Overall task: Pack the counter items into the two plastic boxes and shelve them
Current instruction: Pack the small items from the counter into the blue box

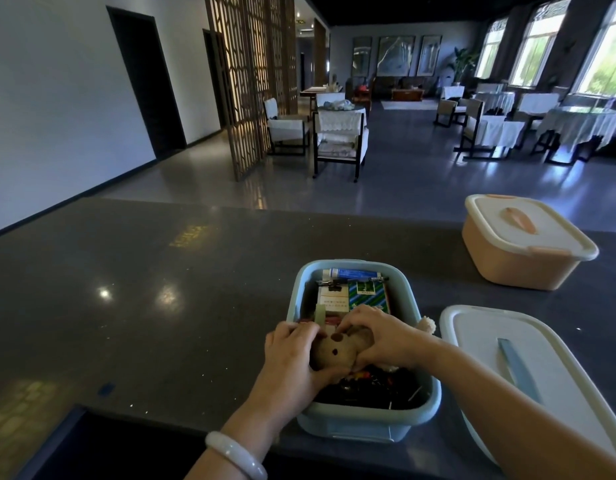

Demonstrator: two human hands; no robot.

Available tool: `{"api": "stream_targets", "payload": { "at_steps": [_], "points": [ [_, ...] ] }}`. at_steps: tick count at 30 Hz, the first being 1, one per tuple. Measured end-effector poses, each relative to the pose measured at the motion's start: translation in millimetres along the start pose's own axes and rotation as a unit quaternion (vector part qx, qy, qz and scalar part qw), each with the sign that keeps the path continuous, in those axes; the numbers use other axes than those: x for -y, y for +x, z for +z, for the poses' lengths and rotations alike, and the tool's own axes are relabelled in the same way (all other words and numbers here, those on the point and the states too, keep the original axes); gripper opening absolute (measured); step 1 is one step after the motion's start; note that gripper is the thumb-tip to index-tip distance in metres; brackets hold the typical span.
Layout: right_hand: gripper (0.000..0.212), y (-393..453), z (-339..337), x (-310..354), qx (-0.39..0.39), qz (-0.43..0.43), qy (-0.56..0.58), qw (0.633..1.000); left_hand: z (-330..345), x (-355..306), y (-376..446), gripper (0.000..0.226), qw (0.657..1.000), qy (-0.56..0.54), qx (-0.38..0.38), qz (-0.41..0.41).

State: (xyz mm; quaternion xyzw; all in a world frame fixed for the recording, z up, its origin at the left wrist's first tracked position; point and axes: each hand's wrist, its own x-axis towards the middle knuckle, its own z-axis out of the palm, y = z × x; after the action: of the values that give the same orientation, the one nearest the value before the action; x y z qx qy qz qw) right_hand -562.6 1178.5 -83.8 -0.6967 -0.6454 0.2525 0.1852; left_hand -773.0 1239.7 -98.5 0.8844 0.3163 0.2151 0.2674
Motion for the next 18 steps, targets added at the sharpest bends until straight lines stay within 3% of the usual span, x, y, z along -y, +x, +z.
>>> {"api": "stream_targets", "payload": {
  "at_steps": [4,9,15,18],
  "points": [
    [0.054,-7,-10,-2,0.011,0.001,-0.012,1.000,-2,-2,-6,0.060,0.999,0.039,-0.009,-0.003],
    [0.070,-13,-29,-5,-0.023,0.013,-0.125,0.992,-6,-11,-6,0.046,0.987,0.133,-0.047,0.075],
    [0.026,-12,-44,-16,-0.023,0.016,-0.190,0.981,-9,-10,-8,0.051,0.989,0.125,-0.041,0.068],
    [0.019,-5,-26,-14,-0.040,0.014,-0.171,0.984,-9,-12,-5,0.053,0.987,0.138,-0.019,0.084]
  ]
}}
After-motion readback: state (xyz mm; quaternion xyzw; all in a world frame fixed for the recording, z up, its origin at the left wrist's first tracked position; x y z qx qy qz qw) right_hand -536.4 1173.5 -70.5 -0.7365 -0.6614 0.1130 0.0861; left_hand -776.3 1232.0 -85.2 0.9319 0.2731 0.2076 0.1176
